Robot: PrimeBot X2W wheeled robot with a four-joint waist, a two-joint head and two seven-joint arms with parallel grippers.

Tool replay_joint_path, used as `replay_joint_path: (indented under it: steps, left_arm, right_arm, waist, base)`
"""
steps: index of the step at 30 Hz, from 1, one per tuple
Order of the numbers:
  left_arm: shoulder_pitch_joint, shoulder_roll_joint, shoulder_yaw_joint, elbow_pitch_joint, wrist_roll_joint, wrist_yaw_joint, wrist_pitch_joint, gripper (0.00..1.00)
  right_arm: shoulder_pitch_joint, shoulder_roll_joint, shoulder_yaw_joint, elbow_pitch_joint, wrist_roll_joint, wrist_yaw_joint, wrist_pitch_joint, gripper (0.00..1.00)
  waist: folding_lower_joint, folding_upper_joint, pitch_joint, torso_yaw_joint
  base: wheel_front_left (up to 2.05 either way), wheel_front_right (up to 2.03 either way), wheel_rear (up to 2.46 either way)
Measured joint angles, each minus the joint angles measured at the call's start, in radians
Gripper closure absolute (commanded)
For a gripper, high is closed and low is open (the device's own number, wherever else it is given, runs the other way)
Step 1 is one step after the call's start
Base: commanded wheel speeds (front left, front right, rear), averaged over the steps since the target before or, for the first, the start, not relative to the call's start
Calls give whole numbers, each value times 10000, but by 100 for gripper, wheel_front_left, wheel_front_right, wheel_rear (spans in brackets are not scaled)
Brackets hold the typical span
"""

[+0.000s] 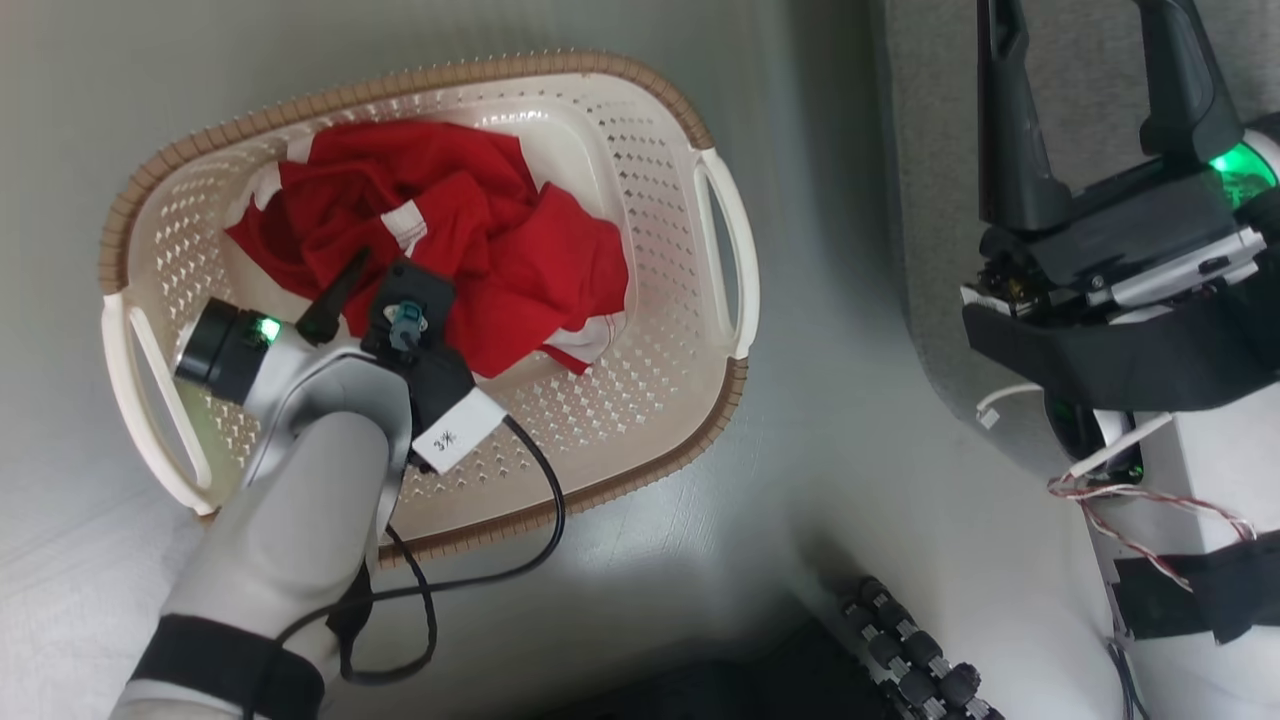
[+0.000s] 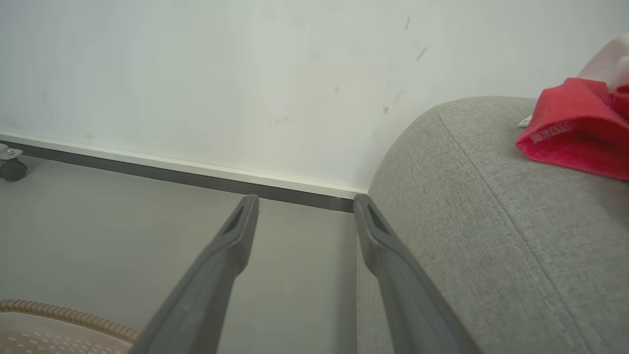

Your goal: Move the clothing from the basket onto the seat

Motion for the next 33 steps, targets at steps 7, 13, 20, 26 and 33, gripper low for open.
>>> replay_joint_path:
  steps: [7,13,20,26,33]
  left_arm:
    - [-212,13,81,328,8,84,-94,100]
    - [-213,-42,-13,525,6,75,-500,100]
    - [-191,-276,-176,587,-98,-247,-1275,100]
    - [-192,-318,-387,512,-245,-723,-1871,100]
    - [-206,-374,-341,270,-585,-1160,-2378,100]
  right_arm:
    - [-234,173,153,274,-4,13,-2,0]
    - [-267,192,159,706,-8,44,-6,0]
    - [-251,190,173,1383,-12,117,-6,0]
    - [-167,178,176,1860,-12,192,-6,0]
    - [169,33,155,2345,-13,282,-6,0]
  waist:
    - [0,-1,82,-40]
    - [-1,-2,-106,-91]
    - [-2,-2,-671,57]
    - [-2,-2,-1333,317]
    - [-2,-2,-2167,723]
  base:
    - [0,0,0]
    - [0,0,0]
    - [0,0,0]
    - [0,0,0]
    - [0,0,0]
